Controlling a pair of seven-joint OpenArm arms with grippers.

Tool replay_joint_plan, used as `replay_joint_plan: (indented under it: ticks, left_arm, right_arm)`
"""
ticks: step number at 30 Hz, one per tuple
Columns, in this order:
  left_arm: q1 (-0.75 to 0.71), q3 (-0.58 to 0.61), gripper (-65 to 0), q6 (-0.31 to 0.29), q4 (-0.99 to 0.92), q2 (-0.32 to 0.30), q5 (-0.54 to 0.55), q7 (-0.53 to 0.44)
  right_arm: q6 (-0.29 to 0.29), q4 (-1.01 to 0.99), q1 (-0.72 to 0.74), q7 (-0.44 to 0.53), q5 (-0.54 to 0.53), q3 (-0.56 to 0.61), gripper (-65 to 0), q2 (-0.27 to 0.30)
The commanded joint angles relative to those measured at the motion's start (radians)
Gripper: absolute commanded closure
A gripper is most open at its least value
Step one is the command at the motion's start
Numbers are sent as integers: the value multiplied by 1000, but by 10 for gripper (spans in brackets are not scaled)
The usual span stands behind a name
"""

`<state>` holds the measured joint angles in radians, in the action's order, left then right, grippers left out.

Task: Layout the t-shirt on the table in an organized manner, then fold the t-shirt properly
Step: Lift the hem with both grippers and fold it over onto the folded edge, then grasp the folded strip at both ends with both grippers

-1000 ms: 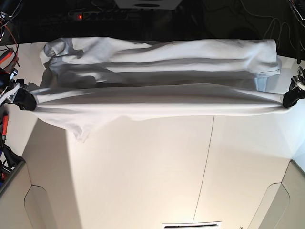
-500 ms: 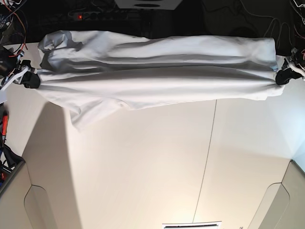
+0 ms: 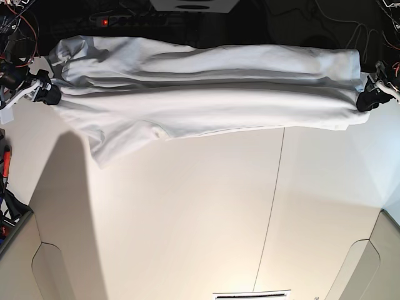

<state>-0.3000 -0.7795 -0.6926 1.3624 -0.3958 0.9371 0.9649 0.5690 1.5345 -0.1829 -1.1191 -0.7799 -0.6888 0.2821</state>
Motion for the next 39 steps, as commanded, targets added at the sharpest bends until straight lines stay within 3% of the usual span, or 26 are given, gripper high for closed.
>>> replay_joint_plan:
  ticks: [1,8,13,16,21,29,33,37,39]
  left_arm:
    - [3,-15,-215,-6,35,-23,24,-18]
    - [3,-101,-263,-6,184,-23,24,-18]
    - [3,-117,-263,-6,226,-19,63,-18]
    - [3,-116,-263,-6,226,0,92,-18]
    - [3,-87,-263,-6,226,32,98,-18]
    - [3,48,-263,-6,226,48,79,-18]
    - [3,94,-263,-6,226,48,45,-18]
    - [3,99,-263,-6,226,49,43,-19]
    - [3,99,-263,-6,226,50,47,-18]
  right_arm:
    - [4,45,8,14,-19,-13,-251,23]
    - [3,256,8,6,-21,-76,-251,23]
    - [4,307,25,119,-11,-63,-251,22]
    - [3,275,68,159,57,-8,-323,22]
    - [3,55,211,214,73,146,-347,19]
    - [3,-501,560,223,32,417,-347,16]
    - [3,-699,652,135,21,499,-347,-1]
    - [5,-734,650,39,-89,513,-337,-23]
    - [5,-733,651,7,-138,512,-236,-30]
